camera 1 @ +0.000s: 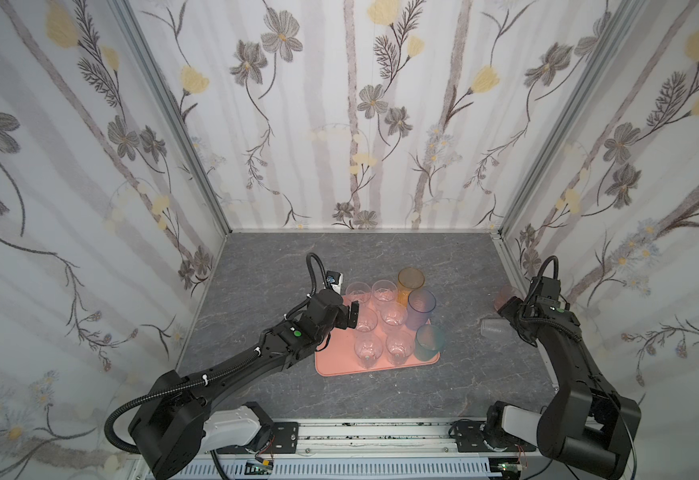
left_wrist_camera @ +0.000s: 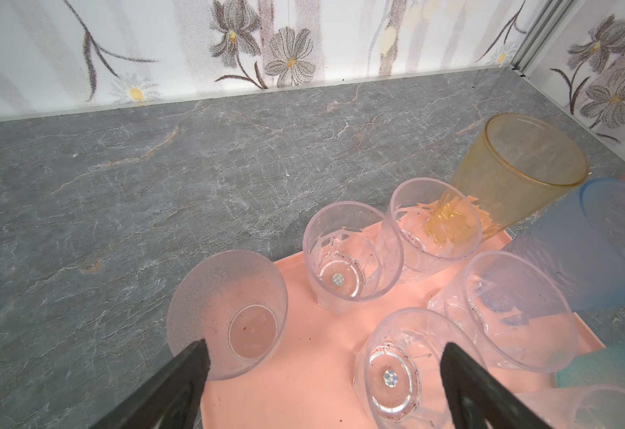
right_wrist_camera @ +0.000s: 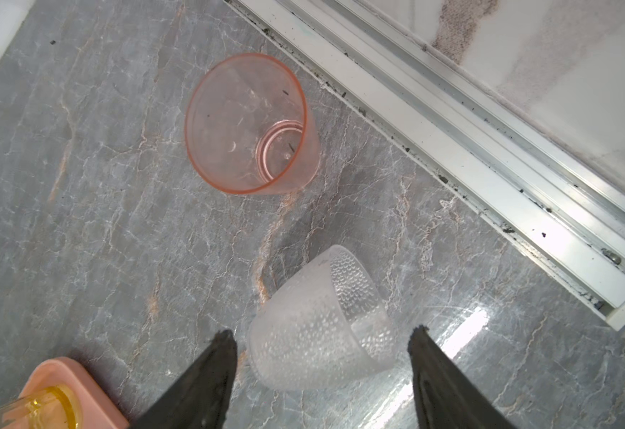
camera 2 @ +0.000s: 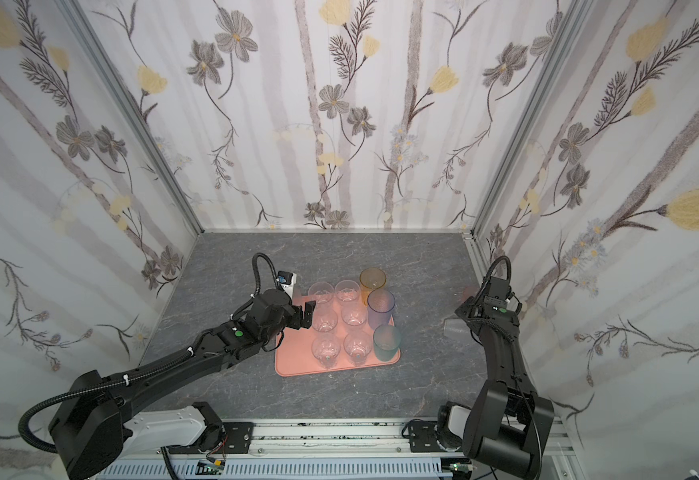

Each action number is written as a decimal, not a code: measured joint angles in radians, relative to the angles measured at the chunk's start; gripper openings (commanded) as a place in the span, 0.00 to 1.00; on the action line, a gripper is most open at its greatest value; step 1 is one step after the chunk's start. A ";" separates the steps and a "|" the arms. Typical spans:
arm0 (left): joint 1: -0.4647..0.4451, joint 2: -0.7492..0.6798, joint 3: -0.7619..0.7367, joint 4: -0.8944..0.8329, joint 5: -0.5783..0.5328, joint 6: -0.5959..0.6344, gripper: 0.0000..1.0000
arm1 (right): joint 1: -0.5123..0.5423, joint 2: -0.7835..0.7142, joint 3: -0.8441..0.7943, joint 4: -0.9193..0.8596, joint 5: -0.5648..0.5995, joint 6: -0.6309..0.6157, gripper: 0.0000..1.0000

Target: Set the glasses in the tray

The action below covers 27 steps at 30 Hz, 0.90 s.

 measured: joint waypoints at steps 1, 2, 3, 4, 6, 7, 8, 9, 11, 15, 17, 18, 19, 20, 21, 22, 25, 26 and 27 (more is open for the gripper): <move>0.000 0.004 0.000 0.003 0.000 0.000 1.00 | 0.000 0.029 0.006 0.002 -0.008 -0.014 0.71; 0.000 0.008 0.000 0.006 0.001 0.000 1.00 | 0.002 0.058 0.010 0.008 -0.024 -0.021 0.70; 0.000 0.010 0.000 0.006 0.004 0.000 1.00 | 0.005 0.077 0.010 0.011 -0.040 -0.026 0.70; 0.000 0.010 0.000 0.006 0.005 0.000 1.00 | 0.008 0.096 0.010 0.015 -0.053 -0.033 0.69; 0.000 0.008 0.000 0.007 0.005 0.000 1.00 | 0.015 0.108 -0.005 0.034 -0.057 -0.040 0.67; 0.000 0.006 0.000 0.007 0.005 0.000 1.00 | 0.015 0.110 -0.015 0.040 -0.062 -0.040 0.65; 0.000 0.004 0.000 0.007 0.004 0.002 1.00 | 0.014 0.114 -0.027 0.045 -0.063 -0.040 0.63; 0.000 0.002 0.000 0.007 0.004 0.003 1.00 | 0.014 0.118 -0.035 0.047 -0.066 -0.040 0.61; 0.001 0.002 0.000 0.008 0.004 0.003 1.00 | 0.015 0.126 -0.051 0.056 -0.088 -0.041 0.53; 0.001 0.004 0.000 0.007 0.004 0.003 1.00 | 0.024 0.128 -0.069 0.072 -0.132 -0.043 0.39; 0.001 0.005 0.000 0.007 0.004 0.003 1.00 | 0.026 0.117 -0.095 0.107 -0.142 -0.043 0.32; 0.001 0.005 0.000 0.007 0.004 0.003 1.00 | 0.027 0.114 -0.104 0.106 -0.143 -0.043 0.29; 0.001 0.005 0.000 0.008 0.004 0.003 1.00 | 0.027 0.114 -0.113 0.104 -0.146 -0.042 0.25; 0.001 0.005 0.000 0.007 0.004 0.003 1.00 | 0.028 0.112 -0.117 0.104 -0.151 -0.043 0.21; 0.001 0.005 0.000 0.007 0.004 0.003 1.00 | 0.029 0.109 -0.118 0.104 -0.156 -0.042 0.17; 0.001 0.005 0.000 0.007 0.004 0.003 1.00 | 0.031 0.105 -0.118 0.105 -0.158 -0.042 0.15; 0.002 0.001 0.000 0.007 0.001 0.008 1.00 | 0.044 0.089 -0.117 0.103 -0.163 -0.042 0.09; 0.003 -0.004 -0.001 0.008 -0.002 0.013 1.00 | 0.050 0.080 -0.112 0.095 -0.166 -0.042 0.08; 0.006 -0.008 -0.002 0.007 -0.005 0.015 1.00 | 0.055 0.071 -0.105 0.088 -0.166 -0.043 0.06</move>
